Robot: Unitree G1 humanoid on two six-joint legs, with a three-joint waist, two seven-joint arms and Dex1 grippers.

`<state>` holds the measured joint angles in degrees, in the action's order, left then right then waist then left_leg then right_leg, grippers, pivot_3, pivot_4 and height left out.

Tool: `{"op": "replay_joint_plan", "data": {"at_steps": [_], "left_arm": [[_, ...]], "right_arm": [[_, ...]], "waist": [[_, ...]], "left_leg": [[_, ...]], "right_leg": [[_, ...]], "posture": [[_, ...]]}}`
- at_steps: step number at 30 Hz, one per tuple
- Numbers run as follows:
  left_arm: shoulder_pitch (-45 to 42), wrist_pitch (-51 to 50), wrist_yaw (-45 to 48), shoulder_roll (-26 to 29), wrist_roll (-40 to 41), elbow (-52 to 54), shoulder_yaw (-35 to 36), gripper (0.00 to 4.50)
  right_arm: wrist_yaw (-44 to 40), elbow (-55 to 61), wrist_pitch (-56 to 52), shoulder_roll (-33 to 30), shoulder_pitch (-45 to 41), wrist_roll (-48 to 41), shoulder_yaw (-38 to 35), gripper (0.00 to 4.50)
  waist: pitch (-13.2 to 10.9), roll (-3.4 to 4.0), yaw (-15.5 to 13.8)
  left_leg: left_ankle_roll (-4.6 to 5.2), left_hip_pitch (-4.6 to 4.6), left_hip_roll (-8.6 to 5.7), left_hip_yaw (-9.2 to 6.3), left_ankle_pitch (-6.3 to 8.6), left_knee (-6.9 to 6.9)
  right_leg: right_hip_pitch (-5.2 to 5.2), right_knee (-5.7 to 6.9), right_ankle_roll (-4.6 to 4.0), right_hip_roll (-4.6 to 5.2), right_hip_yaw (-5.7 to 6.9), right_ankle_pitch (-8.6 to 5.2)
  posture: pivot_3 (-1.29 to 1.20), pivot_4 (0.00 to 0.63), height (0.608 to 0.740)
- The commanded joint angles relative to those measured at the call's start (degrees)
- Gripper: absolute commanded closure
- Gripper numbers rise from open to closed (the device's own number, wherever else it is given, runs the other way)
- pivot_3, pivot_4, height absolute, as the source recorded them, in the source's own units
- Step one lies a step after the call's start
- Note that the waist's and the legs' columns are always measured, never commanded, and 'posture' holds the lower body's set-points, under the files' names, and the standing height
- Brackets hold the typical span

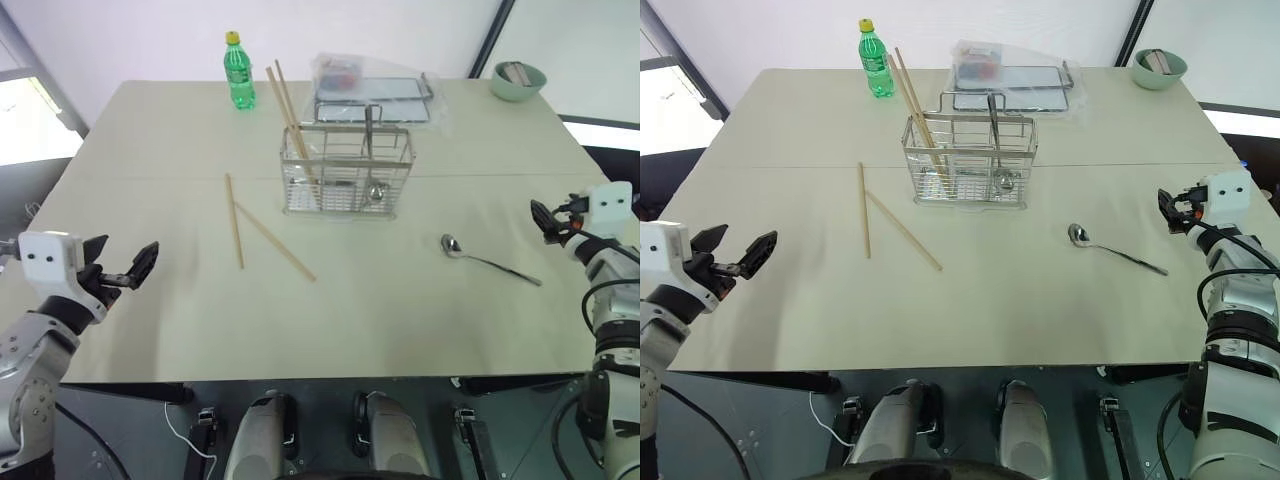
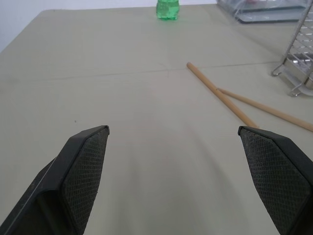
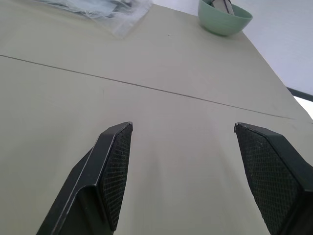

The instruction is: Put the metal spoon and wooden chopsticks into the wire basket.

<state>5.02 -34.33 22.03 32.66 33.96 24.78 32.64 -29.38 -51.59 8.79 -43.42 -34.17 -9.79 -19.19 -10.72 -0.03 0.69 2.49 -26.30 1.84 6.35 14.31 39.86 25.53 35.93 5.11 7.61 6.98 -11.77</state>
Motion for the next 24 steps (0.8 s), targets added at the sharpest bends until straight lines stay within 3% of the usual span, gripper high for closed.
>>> {"op": "replay_joint_plan", "data": {"at_steps": [1, 24], "left_arm": [[-1.1, 0.2, -0.7, 0.5, 1.0, 1.1, 1.8, 0.06], [-2.3, 0.7, -0.9, 1.5, -0.3, 0.3, 1.3, 0.06]], "right_arm": [[0.4, 1.1, 1.2, -0.2, -0.6, -0.5, -0.5, 1.09], [0.4, -0.2, 1.9, -1.2, -2.0, -0.6, -0.4, 1.09]], "waist": [[0.0, 0.00, 0.0], [0.0, 0.00, 0.0]], "left_leg": [[0.00, 0.00, 0.00, 0.00, 0.00, 0.00], [-0.24, 0.01, 0.00, 0.01, -0.20, 0.00]], "right_leg": [[0.00, 0.00, 0.00, 0.00, 0.00, 0.00], [-0.01, 0.01, 0.05, 0.00, 0.00, 0.03]], "posture": [[0.00, 0.150, 0.707], [0.00, 0.150, 0.707]]}}
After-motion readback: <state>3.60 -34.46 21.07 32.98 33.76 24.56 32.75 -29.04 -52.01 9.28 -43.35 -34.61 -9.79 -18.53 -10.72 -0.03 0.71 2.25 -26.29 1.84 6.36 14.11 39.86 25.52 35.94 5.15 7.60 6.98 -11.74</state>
